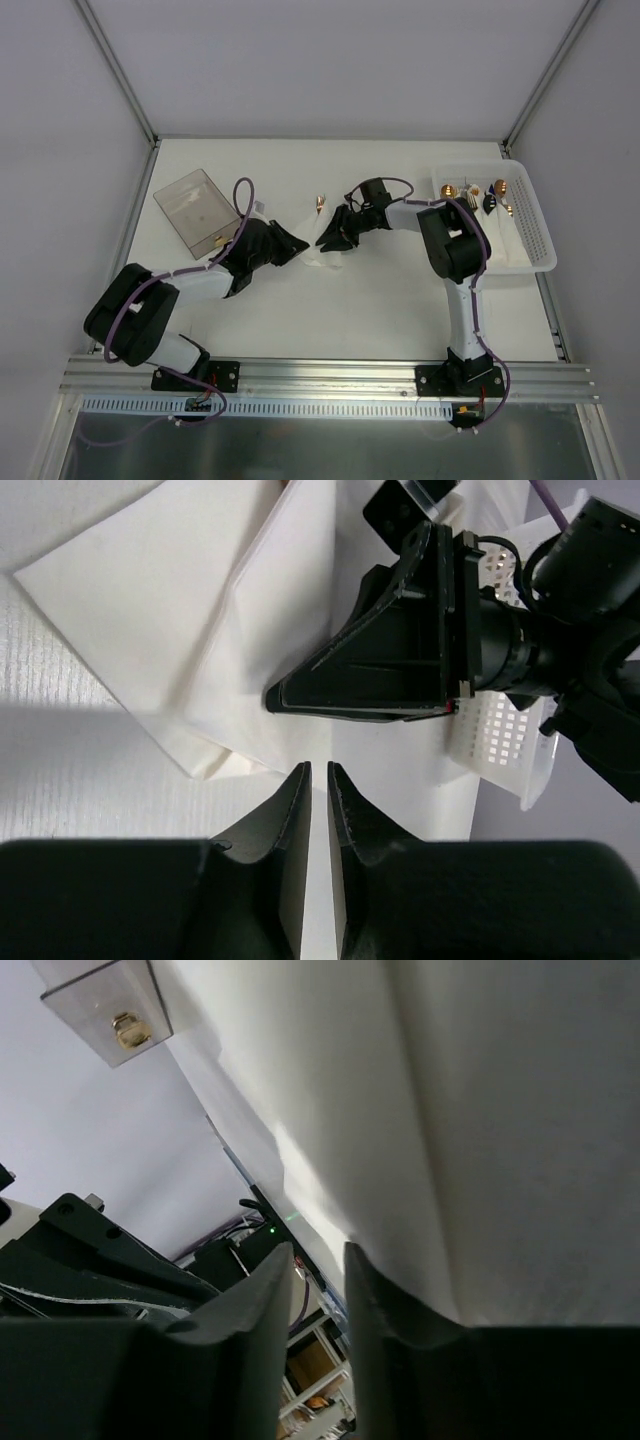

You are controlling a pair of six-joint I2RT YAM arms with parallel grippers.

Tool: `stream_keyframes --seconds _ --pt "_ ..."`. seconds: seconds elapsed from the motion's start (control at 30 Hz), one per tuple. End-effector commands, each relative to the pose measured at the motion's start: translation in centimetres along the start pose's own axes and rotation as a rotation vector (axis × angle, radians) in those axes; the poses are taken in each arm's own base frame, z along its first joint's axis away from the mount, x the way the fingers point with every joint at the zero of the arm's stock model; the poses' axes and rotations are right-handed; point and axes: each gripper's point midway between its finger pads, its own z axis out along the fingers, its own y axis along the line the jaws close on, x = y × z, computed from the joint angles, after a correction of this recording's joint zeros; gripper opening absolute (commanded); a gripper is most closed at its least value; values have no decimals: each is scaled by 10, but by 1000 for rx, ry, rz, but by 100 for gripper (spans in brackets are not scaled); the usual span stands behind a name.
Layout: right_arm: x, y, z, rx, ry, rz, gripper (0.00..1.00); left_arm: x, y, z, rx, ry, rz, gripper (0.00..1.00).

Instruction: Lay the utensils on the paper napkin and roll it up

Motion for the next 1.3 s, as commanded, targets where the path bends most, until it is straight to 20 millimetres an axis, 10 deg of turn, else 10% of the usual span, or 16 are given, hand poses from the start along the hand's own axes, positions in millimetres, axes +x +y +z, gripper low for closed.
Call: stream_keyframes --seconds 0.0,0.7,1.27 --pt "-7 -7 -3 19 -41 28 27 -4 -20 16 58 -1 7 11" --pt "1 -22 -6 56 -28 22 2 15 11 81 -27 89 -86 9" --pt "20 52 -56 -102 -16 -227 8 46 64 81 -241 231 -109 2"
